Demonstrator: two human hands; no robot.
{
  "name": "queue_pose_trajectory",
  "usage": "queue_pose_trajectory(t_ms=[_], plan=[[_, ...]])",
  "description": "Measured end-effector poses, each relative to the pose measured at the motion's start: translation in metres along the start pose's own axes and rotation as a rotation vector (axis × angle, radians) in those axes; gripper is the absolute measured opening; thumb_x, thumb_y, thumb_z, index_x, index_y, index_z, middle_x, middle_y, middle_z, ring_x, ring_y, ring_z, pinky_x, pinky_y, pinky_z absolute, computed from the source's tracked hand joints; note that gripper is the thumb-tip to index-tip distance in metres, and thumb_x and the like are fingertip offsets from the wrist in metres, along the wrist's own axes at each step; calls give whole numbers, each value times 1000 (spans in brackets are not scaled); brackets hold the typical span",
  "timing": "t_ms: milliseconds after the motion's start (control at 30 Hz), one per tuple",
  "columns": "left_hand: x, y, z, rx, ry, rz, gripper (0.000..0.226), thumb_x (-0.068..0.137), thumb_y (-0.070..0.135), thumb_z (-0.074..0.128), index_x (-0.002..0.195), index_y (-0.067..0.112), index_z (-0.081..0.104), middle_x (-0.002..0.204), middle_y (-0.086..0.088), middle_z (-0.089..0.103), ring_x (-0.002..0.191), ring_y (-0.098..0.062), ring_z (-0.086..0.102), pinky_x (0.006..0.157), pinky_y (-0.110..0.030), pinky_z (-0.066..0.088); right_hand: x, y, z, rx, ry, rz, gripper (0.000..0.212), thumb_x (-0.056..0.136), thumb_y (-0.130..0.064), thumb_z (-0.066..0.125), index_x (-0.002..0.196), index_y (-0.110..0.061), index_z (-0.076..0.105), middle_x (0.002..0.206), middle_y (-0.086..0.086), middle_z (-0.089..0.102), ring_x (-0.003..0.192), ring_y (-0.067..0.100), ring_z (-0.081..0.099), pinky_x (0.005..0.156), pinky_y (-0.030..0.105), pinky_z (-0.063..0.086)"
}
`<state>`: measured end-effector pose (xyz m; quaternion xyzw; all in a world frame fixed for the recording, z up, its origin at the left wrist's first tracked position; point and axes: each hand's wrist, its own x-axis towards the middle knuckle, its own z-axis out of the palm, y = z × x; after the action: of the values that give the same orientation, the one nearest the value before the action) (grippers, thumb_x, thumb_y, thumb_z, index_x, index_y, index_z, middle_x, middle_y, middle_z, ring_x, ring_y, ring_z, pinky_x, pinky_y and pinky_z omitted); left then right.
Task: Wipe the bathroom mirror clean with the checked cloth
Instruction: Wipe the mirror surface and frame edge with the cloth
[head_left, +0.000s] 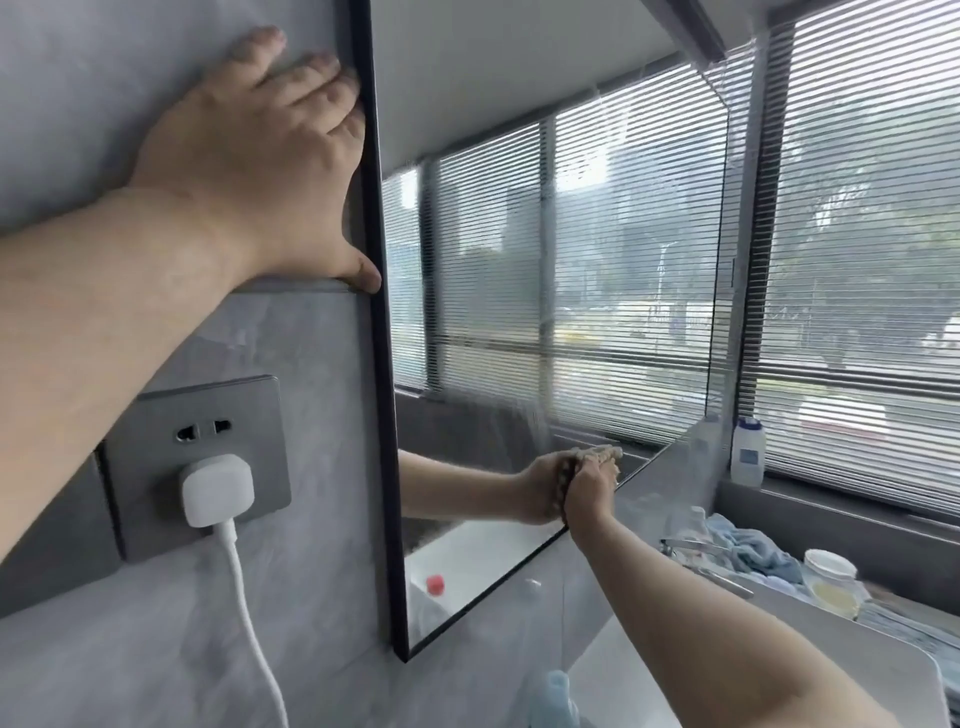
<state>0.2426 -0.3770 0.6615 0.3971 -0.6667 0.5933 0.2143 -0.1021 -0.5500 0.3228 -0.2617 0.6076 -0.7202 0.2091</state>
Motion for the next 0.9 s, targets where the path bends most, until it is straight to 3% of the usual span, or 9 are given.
queue_pose_trajectory(t_ms=[100, 167, 267, 367, 467, 567, 667, 800, 900], plan=[[0, 0, 1, 2, 10, 0, 135, 55, 96, 36, 143, -6, 41, 156, -21, 36, 147, -31, 29, 123, -48, 13, 42, -39, 4, -14, -36, -120, 55, 85, -50, 33, 125, -17, 51, 124, 7, 56, 120, 26, 53, 112, 45, 38], [0, -1, 2, -1, 7, -1, 136, 55, 96, 36, 144, -6, 39, 157, -21, 35, 148, -32, 28, 123, -47, 12, 35, -95, 5, -116, -83, -302, 60, 86, -55, 33, 134, -23, 47, 137, 6, 52, 131, 27, 48, 113, 49, 37], [1, -1, 2, -1, 1, -9, 136, 55, 96, 37, 146, -5, 37, 158, -21, 33, 149, -31, 26, 124, -48, 10, 0, -164, 12, -127, -135, -595, 65, 95, -43, 26, 156, -23, 25, 165, 0, 19, 152, 15, 12, 124, 41, 14], [1, -1, 3, 7, -2, -12, 136, 56, 97, 38, 147, -5, 35, 158, -20, 33, 149, -31, 25, 124, -48, 10, -62, -204, 6, -174, -150, -876, 62, 97, -39, 24, 156, -23, 26, 165, -4, 16, 152, 9, 11, 124, 38, 19], [1, -1, 2, -5, -14, -11, 137, 55, 97, 39, 147, -5, 35, 158, -20, 32, 149, -31, 25, 124, -49, 10, -102, -186, 0, -313, -263, -1204, 57, 102, -33, 27, 155, -16, 22, 164, 0, 14, 153, 16, 9, 124, 44, 21], [1, -2, 2, -8, -16, -11, 137, 55, 97, 40, 146, -5, 36, 157, -22, 33, 149, -32, 27, 124, -49, 11, -132, -145, -3, -418, -443, -1583, 56, 100, -19, 36, 152, -1, 24, 161, 20, 18, 152, 33, 14, 121, 56, 20], [0, -2, 1, -15, -23, -15, 137, 56, 96, 42, 148, -6, 33, 158, -21, 31, 149, -32, 25, 124, -50, 10, -154, -94, -6, -570, -542, -1904, 57, 99, -22, 38, 151, -1, 29, 160, 20, 24, 149, 37, 24, 120, 54, 23], [-1, -1, -1, -28, -26, -20, 137, 57, 94, 45, 149, -6, 31, 159, -21, 29, 150, -32, 24, 124, -50, 9, -166, -66, -7, -576, -560, -1994, 56, 102, -28, 33, 154, -7, 28, 160, 12, 25, 148, 31, 29, 118, 52, 31], [-2, 0, -2, -42, -43, -34, 138, 55, 93, 42, 150, -6, 28, 161, -20, 27, 151, -31, 22, 125, -49, 7, -168, -108, 8, -428, -478, -1875, 56, 102, -24, 36, 150, 2, 29, 157, 21, 29, 148, 35, 29, 117, 55, 30]])
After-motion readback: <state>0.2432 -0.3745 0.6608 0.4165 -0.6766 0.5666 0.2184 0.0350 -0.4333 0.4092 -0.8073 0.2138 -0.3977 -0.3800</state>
